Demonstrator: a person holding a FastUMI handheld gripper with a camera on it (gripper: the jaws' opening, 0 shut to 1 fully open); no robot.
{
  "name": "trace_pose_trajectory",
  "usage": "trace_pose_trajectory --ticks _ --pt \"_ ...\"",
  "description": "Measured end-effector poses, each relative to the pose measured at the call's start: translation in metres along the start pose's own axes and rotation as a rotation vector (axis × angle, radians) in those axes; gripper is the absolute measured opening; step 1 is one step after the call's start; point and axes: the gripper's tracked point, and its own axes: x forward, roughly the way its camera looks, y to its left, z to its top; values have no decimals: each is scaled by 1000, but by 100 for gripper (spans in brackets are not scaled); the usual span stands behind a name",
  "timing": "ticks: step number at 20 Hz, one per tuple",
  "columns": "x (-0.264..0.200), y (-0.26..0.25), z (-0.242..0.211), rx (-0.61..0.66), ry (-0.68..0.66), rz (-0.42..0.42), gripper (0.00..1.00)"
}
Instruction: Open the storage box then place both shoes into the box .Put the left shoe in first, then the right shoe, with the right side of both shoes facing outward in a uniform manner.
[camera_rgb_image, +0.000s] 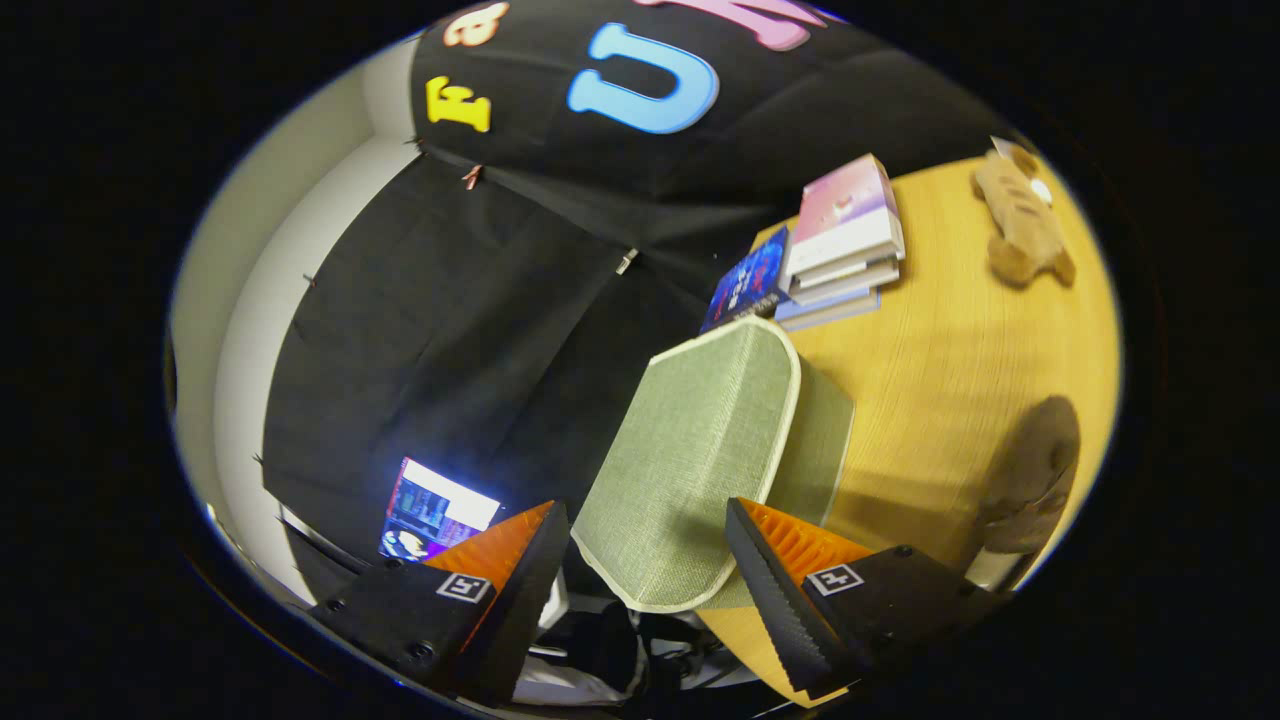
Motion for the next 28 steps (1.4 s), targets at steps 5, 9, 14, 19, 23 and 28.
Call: trace_pose_trajectory --ticks 5,9,14,19,23,28 --pt "14 -30 -20 217 94 86 98" --pt "24 -43 -33 311 124 121 98" --pt "37 -43 -40 396 127 178 96" --pt "34 -42 -36 442 109 226 58" --pt "24 -37 -28 434 31 228 12" --pt "12 -14 -12 338 -47 199 5"
